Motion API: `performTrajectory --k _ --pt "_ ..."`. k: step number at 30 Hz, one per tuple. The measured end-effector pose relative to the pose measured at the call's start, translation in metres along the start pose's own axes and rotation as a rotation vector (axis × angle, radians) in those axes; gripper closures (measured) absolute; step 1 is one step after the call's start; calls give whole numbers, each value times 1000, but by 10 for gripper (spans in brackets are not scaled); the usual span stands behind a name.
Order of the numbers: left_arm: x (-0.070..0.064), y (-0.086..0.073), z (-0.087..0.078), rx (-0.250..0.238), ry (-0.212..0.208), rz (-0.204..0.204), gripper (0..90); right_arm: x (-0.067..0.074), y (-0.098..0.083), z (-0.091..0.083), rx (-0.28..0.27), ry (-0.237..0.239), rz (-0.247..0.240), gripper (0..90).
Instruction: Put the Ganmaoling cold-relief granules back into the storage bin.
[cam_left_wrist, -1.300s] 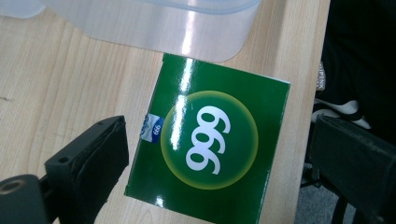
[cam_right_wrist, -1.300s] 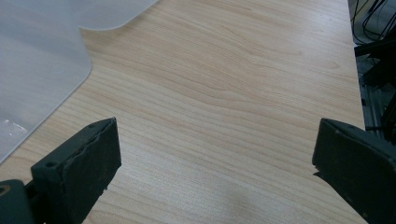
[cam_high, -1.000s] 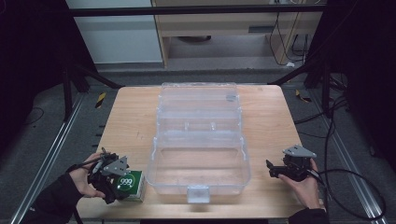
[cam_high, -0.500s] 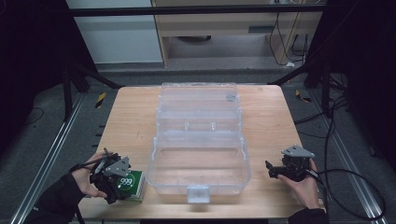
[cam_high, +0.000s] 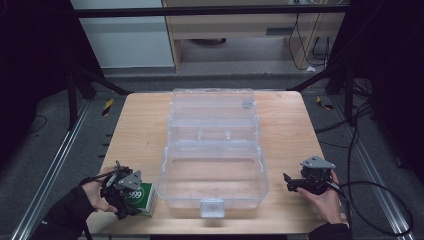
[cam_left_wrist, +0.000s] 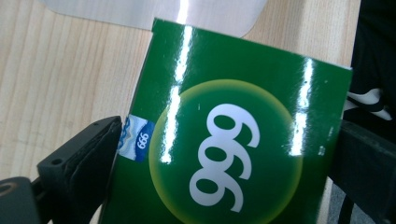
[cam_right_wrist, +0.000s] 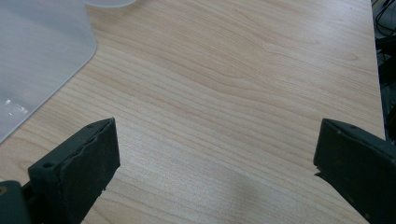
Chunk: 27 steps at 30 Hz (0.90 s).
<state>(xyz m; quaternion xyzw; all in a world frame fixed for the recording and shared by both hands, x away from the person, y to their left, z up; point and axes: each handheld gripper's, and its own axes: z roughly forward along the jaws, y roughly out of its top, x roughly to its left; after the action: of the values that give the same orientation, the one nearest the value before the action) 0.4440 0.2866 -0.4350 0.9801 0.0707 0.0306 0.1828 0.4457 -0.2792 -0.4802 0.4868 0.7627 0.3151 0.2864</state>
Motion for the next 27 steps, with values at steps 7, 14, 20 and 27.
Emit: performTrajectory --k 7,14,20,27 --pt "2 -1 6 17 -10 6 24 0 0 1 5 0 -6 8" --pt "0 0 1 13 -8 16 130 0 0 1 9 1 -5 8" --pt "-1 1 0 36 -15 -12 146 0 0 1 12 2 -3 8" --pt "-2 1 -12 25 -14 -37 149 0 0 0 13 6 -3 9"
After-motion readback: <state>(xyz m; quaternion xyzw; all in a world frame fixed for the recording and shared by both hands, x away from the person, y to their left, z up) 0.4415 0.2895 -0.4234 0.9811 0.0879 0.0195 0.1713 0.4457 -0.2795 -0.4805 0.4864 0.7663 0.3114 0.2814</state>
